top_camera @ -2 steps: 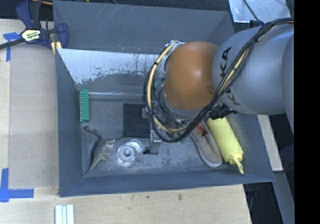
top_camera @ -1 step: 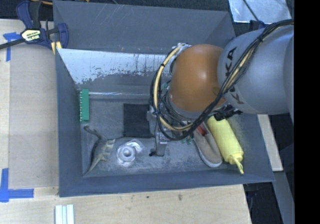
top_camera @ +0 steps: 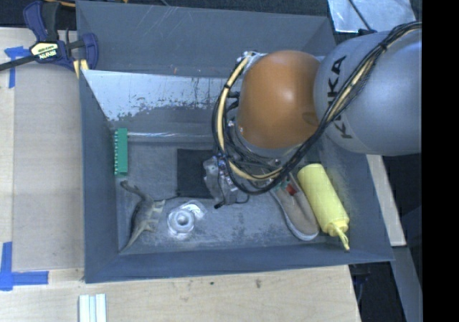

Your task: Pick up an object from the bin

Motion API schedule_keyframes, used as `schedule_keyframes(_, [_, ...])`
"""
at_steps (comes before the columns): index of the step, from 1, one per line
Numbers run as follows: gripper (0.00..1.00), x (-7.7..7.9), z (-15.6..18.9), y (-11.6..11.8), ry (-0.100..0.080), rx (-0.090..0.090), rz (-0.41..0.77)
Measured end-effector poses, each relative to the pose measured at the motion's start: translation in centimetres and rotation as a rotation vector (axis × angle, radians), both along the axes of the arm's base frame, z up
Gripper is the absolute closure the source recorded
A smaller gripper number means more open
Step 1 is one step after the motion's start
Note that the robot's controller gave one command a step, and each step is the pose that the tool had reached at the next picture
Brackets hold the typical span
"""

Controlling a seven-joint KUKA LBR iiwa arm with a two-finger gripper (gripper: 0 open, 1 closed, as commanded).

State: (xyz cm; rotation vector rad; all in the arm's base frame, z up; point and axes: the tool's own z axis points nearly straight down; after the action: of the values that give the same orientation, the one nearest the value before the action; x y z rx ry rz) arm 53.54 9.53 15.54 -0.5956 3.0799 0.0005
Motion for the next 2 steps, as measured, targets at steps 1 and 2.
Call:
schedule_keyframes(1, [0.0,0.35,0.15,1.27,0.0,0.0,0.072])
schedule_keyframes(2, [0.0,0.34,0.15,1.27,0.0,0.0,0.072])
